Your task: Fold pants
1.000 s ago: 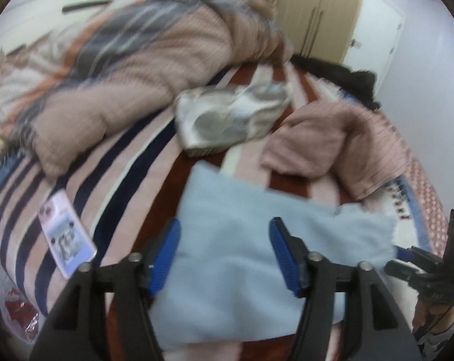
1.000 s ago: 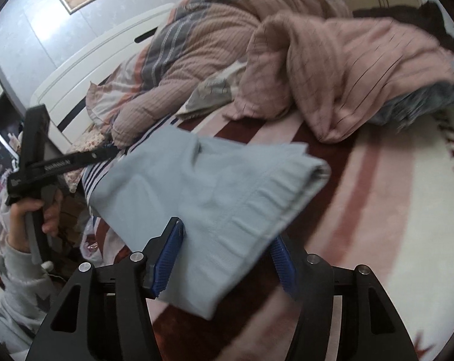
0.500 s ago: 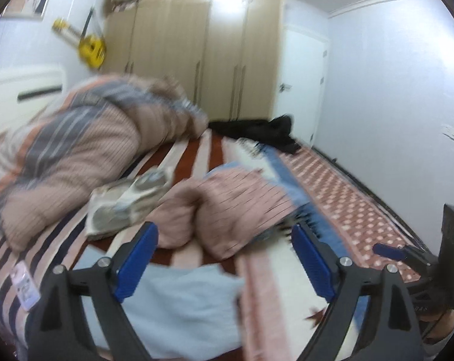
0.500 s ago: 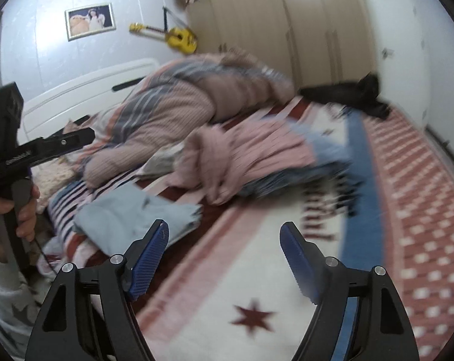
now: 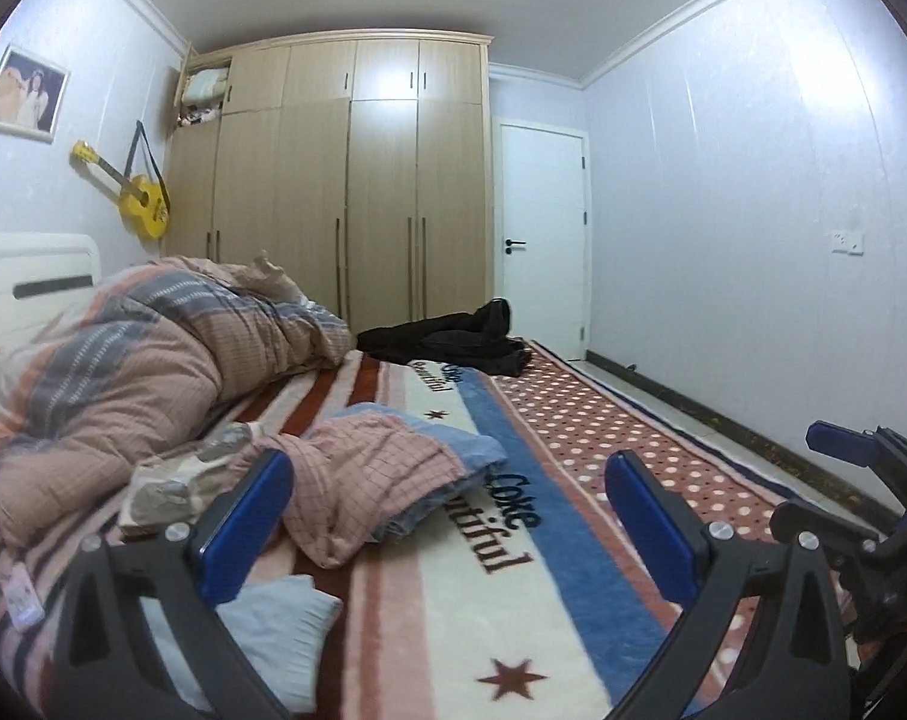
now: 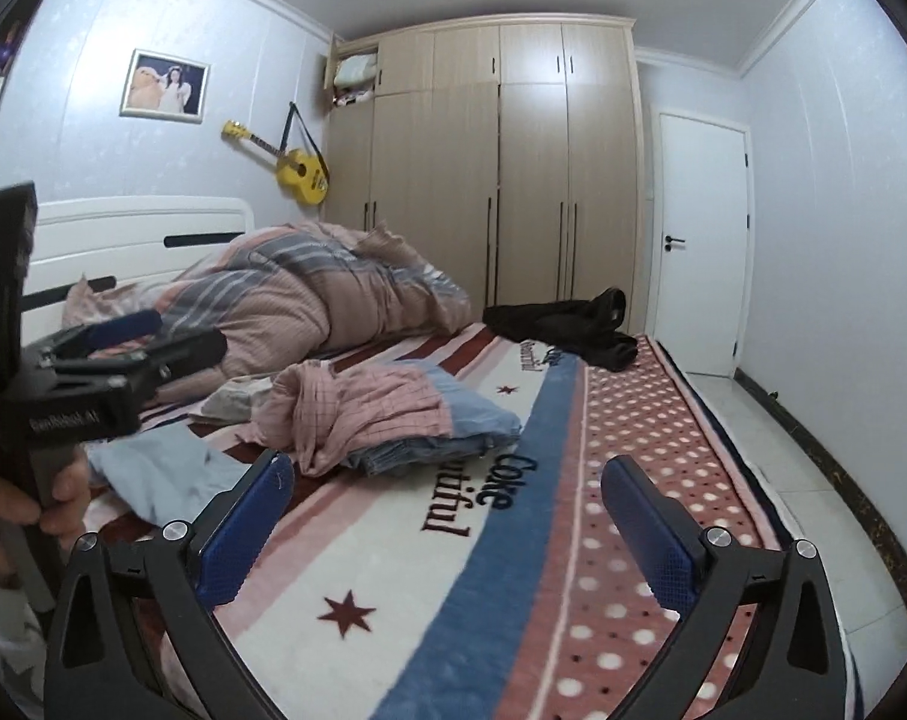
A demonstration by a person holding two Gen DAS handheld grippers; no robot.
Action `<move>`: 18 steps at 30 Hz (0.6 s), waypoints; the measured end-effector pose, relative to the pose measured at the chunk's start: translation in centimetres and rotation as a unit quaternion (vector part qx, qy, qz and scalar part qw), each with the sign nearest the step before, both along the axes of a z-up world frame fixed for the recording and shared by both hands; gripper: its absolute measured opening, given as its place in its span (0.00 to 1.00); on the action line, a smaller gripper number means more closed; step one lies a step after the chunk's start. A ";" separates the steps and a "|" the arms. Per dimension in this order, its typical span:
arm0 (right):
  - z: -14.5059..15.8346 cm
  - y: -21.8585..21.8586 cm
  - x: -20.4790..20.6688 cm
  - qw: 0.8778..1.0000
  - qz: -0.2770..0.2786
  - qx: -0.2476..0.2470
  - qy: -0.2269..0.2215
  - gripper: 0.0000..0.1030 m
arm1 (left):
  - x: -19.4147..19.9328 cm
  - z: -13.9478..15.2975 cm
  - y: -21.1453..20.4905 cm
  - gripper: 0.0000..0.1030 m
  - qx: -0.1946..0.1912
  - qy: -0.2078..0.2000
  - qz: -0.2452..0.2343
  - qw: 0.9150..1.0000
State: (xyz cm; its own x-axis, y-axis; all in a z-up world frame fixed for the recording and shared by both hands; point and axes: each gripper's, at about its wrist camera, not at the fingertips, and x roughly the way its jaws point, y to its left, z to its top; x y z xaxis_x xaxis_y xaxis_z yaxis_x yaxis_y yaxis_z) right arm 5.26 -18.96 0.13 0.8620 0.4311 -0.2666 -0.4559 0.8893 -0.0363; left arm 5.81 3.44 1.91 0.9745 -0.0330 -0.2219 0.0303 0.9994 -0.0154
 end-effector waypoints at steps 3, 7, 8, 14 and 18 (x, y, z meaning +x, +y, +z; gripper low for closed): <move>0.3 -0.7 -1.1 1.000 -0.010 -0.003 -0.009 0.99 | -0.2 -0.4 -0.5 0.99 -0.012 0.005 -0.004 1.000; 0.7 -1.2 -2.0 1.000 -0.019 -0.006 -0.023 0.99 | -0.6 -0.6 -0.9 0.99 -0.022 0.009 -0.008 1.000; 0.8 -1.2 -2.2 1.000 -0.019 -0.005 -0.024 0.99 | -0.6 -0.7 -0.9 0.99 -0.023 0.009 -0.007 1.000; 0.8 -1.2 -2.5 0.999 -0.021 -0.008 -0.026 0.99 | -0.9 -1.0 -1.1 0.99 -0.021 0.011 0.000 1.000; 0.8 -1.3 -2.6 0.999 -0.022 -0.008 -0.026 0.99 | -1.2 -1.1 -1.0 0.99 -0.018 0.008 0.003 1.000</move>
State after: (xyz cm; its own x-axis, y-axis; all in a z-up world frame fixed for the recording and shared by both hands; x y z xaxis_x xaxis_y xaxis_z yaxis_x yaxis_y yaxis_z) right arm 2.70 -20.23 0.92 0.8928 0.3891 -0.2271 -0.4142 0.9071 -0.0744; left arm 4.64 2.39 0.85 0.9709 -0.0354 -0.2370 0.0235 0.9983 -0.0527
